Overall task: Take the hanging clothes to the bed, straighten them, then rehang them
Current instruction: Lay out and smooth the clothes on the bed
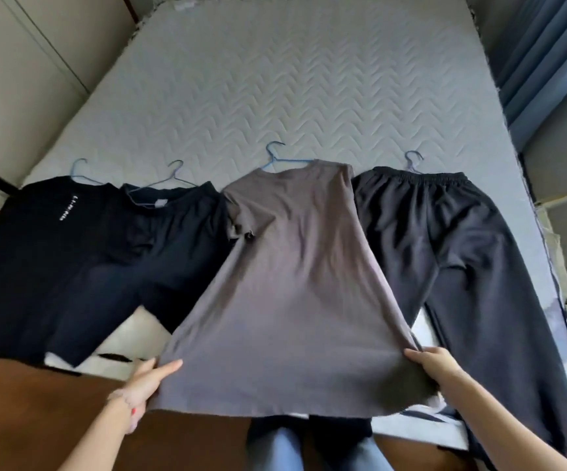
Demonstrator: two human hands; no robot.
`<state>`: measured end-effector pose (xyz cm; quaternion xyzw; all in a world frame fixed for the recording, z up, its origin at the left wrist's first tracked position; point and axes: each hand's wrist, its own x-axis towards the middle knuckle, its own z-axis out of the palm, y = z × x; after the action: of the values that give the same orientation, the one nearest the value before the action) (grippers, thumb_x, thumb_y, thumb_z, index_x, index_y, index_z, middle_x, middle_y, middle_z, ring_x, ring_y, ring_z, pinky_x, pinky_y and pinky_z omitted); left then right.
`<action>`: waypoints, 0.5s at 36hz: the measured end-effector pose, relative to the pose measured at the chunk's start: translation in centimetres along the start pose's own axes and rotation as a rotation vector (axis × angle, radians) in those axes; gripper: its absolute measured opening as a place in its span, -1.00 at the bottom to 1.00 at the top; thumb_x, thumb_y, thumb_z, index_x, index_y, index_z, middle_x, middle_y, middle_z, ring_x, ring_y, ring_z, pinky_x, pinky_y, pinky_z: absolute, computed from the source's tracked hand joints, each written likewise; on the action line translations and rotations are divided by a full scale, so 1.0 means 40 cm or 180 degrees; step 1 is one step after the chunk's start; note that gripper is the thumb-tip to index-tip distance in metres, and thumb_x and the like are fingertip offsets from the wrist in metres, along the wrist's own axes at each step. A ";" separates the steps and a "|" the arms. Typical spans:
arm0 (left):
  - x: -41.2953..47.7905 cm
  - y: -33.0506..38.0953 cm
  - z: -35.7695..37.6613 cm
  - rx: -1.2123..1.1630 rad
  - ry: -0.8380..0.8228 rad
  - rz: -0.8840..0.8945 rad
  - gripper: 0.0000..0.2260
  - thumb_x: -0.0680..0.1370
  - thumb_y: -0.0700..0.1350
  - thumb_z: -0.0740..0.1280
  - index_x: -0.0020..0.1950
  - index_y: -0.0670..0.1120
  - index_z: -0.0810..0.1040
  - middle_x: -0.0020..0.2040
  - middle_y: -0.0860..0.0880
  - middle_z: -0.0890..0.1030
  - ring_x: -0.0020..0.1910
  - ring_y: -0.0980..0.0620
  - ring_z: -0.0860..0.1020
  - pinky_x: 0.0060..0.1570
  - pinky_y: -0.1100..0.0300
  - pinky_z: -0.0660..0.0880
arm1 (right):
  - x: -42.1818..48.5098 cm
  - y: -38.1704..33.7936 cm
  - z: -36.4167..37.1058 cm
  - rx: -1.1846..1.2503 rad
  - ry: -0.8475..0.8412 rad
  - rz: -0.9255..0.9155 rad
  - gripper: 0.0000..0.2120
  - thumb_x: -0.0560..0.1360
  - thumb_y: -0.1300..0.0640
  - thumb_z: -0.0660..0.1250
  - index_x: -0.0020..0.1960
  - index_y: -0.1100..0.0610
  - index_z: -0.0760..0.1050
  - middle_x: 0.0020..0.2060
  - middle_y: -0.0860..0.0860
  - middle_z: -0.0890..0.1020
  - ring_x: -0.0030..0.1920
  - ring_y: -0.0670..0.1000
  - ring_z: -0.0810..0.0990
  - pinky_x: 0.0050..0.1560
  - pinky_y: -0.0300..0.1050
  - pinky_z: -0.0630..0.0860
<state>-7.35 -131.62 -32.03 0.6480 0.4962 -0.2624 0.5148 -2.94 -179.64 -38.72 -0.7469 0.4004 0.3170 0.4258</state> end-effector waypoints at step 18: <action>0.272 -0.250 -0.075 0.2044 0.0496 -0.0270 -0.79 0.35 -0.27 0.43 -0.07 -0.17 0.49 0.04 -0.21 0.62 -0.01 -0.11 0.58 -0.14 0.22 0.37 | 0.058 0.200 0.222 -0.0707 -0.0296 0.0545 -0.82 0.36 0.40 0.59 -0.20 0.33 0.58 -0.21 0.20 0.66 -0.06 0.13 0.59 -0.28 -0.11 0.42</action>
<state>-12.97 -125.00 -44.34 0.7740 0.4526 -0.3762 0.2334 -9.96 -175.03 -47.54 -0.7370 0.4049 0.4289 0.3300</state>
